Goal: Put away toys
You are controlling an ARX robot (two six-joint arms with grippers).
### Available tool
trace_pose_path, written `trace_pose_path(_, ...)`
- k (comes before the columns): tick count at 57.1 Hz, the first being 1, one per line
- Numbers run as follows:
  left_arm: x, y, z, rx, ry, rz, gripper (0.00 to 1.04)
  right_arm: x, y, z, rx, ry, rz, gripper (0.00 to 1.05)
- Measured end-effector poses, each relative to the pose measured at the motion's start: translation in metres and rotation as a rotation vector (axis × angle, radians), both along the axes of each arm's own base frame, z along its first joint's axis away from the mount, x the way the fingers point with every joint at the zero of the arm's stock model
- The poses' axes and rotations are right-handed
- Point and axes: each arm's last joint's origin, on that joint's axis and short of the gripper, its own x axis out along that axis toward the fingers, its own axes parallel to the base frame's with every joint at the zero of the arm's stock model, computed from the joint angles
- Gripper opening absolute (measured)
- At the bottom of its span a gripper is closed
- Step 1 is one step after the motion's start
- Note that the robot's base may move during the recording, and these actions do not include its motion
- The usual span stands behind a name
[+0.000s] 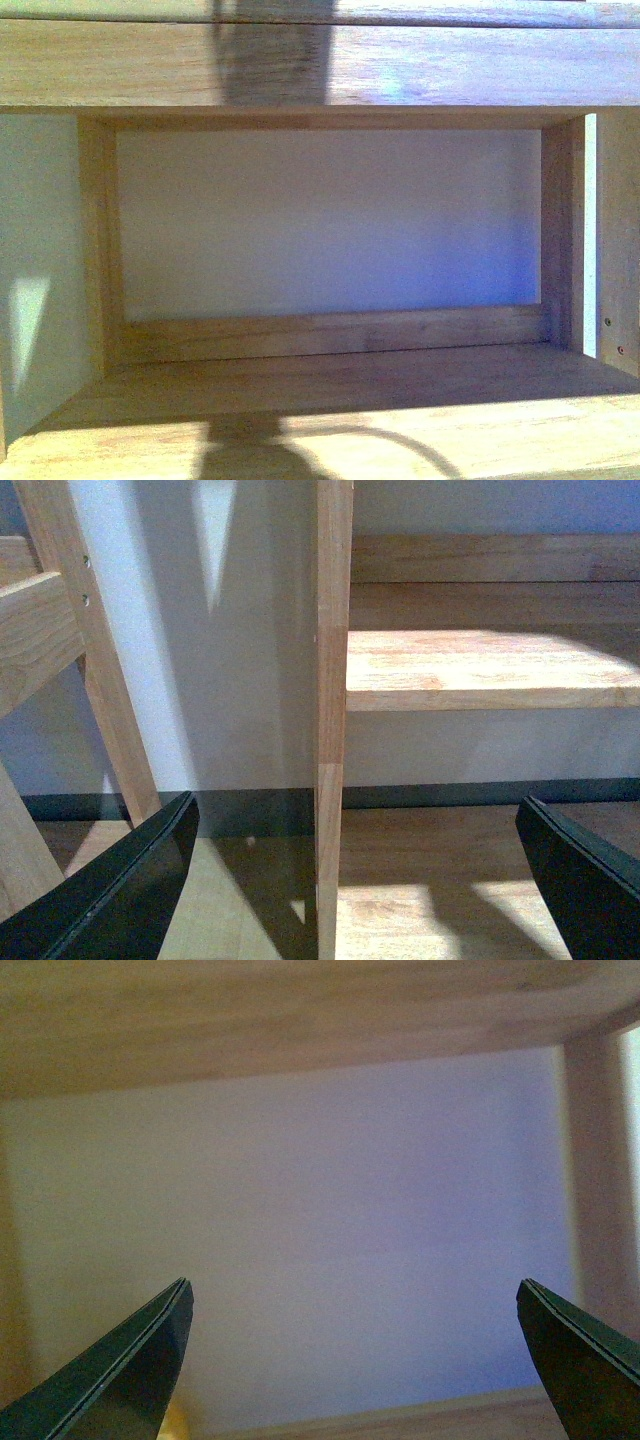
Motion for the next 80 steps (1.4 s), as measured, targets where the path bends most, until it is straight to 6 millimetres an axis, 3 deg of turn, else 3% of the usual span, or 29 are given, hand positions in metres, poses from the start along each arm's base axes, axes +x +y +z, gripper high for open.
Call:
trace_pose_path(11,0.000,0.000,0.000,0.000,0.000,0.000,0.99,-0.042,-0.031,-0.013,0.024,-0.001,-0.094,0.98)
trace_pose_path(29,0.000,0.000,0.000,0.000,0.000,0.000,0.99,-0.080,-0.066,-0.058,-0.040,0.044,-0.174,0.98)
trace_pose_path(44,0.000,0.000,0.000,0.000,0.000,0.000,0.99,-0.129,-0.113,-0.070,-0.045,-0.002,-0.202,0.98)
trace_pose_path(54,0.000,0.000,0.000,0.000,0.000,0.000,0.99,-0.136,-0.133,-0.087,-0.102,0.019,-0.202,0.98)
trace_pose_path(68,0.000,0.000,0.000,0.000,0.000,0.000,0.99,-0.125,-0.156,-0.135,-0.137,0.092,-0.198,0.98)
trace_pose_path(80,0.000,0.000,0.000,0.000,0.000,0.000,0.99,-0.131,-0.173,-0.178,-0.089,0.094,-0.133,0.98)
